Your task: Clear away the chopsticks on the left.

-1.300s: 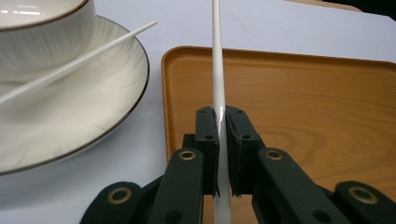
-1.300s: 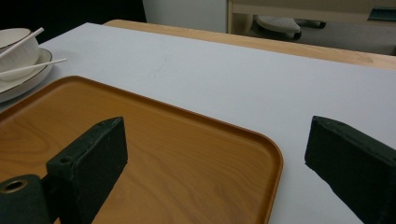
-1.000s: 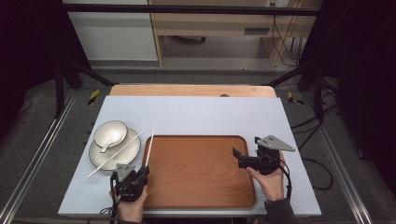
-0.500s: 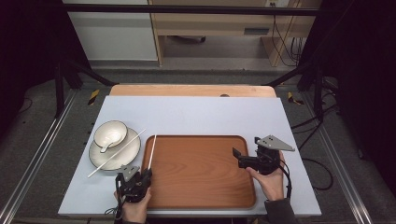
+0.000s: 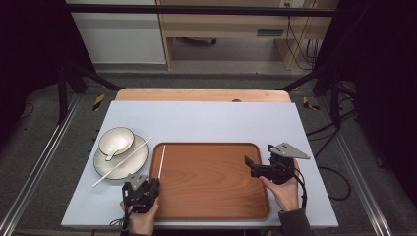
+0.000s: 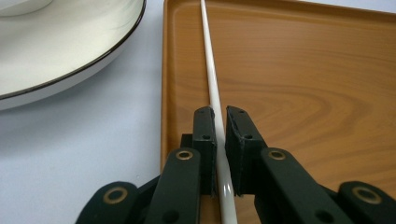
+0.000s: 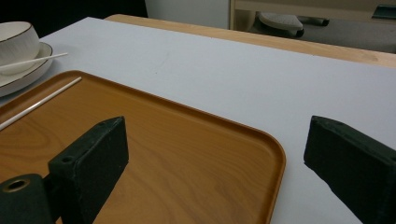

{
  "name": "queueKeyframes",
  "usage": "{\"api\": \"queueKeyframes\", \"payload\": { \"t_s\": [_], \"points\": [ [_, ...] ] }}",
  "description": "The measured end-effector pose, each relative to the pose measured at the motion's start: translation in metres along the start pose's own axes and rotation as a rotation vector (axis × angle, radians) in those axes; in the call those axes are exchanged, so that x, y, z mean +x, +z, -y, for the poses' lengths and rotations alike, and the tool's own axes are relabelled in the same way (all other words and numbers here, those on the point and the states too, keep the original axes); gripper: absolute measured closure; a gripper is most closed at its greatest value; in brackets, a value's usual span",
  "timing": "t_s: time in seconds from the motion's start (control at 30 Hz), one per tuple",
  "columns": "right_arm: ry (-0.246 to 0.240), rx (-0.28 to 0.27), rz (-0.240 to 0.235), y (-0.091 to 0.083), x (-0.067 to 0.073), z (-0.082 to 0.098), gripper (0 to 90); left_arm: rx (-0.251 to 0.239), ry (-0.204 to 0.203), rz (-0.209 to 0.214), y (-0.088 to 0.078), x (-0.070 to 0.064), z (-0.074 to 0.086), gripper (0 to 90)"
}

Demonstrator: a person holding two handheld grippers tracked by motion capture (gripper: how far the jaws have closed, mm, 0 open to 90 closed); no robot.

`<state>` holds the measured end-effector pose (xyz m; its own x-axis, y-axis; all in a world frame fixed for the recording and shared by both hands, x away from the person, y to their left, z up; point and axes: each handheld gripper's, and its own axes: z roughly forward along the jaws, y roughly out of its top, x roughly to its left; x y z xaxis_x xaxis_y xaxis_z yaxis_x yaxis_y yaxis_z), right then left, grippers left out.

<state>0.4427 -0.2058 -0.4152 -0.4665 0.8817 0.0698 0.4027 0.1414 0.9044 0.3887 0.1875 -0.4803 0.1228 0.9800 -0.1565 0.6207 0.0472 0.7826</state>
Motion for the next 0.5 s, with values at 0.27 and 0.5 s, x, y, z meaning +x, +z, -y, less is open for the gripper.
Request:
{"api": "queueKeyframes", "payload": {
  "t_s": [0.27, 0.5],
  "points": [
    [-0.003, -0.004, 0.002, -0.001, -0.001, 0.000, 6.5, -0.056, 0.072, 0.067, -0.012, 0.002, -0.019, 75.7],
    [0.000, -0.008, 0.001, -0.001, -0.001, 0.000, 6.5, -0.078, 0.162, 0.143, -0.019, 0.008, -0.038, 66.0]
  ]
}}
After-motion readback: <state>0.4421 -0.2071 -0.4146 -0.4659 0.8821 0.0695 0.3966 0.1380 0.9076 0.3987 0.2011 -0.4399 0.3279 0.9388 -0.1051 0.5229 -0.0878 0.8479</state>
